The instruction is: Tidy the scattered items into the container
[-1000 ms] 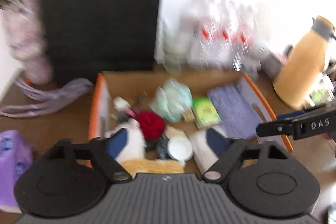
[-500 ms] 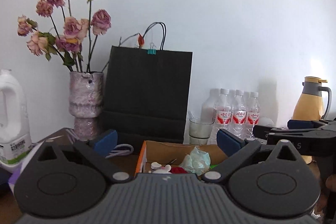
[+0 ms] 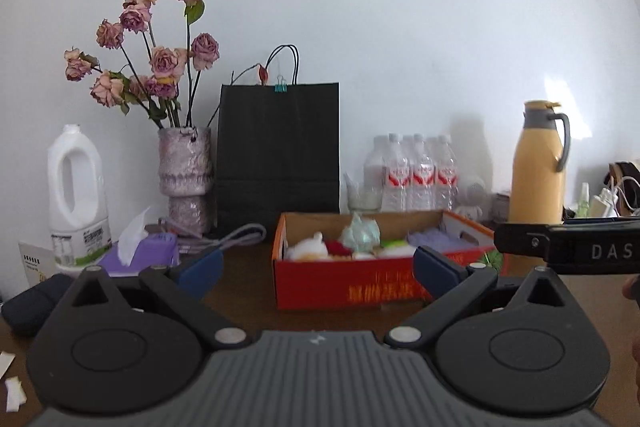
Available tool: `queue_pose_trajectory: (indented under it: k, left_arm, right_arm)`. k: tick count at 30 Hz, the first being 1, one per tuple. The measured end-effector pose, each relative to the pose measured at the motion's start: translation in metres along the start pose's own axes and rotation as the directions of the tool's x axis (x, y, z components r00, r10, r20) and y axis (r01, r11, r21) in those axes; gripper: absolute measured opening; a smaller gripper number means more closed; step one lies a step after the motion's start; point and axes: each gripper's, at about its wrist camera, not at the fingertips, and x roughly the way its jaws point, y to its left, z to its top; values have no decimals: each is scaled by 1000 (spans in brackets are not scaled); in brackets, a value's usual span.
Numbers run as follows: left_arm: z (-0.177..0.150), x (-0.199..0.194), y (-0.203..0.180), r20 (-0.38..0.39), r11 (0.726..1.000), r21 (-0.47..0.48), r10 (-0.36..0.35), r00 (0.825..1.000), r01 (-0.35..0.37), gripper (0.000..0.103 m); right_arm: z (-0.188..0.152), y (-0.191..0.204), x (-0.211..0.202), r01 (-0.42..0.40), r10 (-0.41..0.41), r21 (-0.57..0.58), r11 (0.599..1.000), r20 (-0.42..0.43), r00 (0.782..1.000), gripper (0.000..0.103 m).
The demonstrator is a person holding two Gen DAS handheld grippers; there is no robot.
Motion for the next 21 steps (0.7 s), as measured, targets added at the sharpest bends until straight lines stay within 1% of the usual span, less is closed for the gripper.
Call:
queue_pose_trajectory:
  k: [1,4,8,10,12,14,15,17,18,19,20,21]
  left_arm:
    - [-5,-5,0,-12,1000,-15,-7,1000,7,103]
    - [-16,-12,-3,-75,998,-56,-45,996,41,103]
    - [-21,-6,-17,-102,997,-27,-78,992,75,103]
    - [-21,4,-20,-125,997,-30,-80,989,77,103]
    - [-21,18,-23,-174,997,-35,-73,982,68,103]
    - [-19,34,-24,-217,997,-44,-67,974,59,103]
    - [-18,41,-24,-226,997,-51,-74,971,64,103]
    - [-15,55,-25,-240,996,-53,-82,967,71,103]
    - [-13,63,-26,-250,997,-50,-77,965,67,102]
    - [-11,71,-27,-261,997,-46,-69,963,59,101]
    - [-8,79,-28,-270,998,-40,-66,961,57,100]
    - [-6,86,-30,-275,997,-36,-69,959,62,99]
  right_arm:
    - [-7,0,-8,7,-8,-9,1000,-6,1000,97]
    - [-21,-3,-27,72,-73,-28,997,-11,997,97]
    - [-39,-14,-34,110,-112,-34,993,-63,992,97]
    - [-42,-22,-23,127,-130,-35,991,-91,987,97]
    - [-38,-33,-4,158,-162,-43,987,-110,981,97]
    - [-29,-45,22,174,-179,-52,983,-133,975,95]
    - [-24,-51,39,171,-178,-54,984,-160,971,95]
    - [-20,-62,70,153,-161,-52,987,-223,961,85]
    - [-21,-65,84,135,-146,-60,989,-257,955,82]
    - [-23,-67,97,118,-135,-77,990,-290,947,71]
    - [-25,-69,106,108,-133,-96,990,-312,941,51]
    - [-29,-69,111,103,-133,-108,989,-326,936,42]
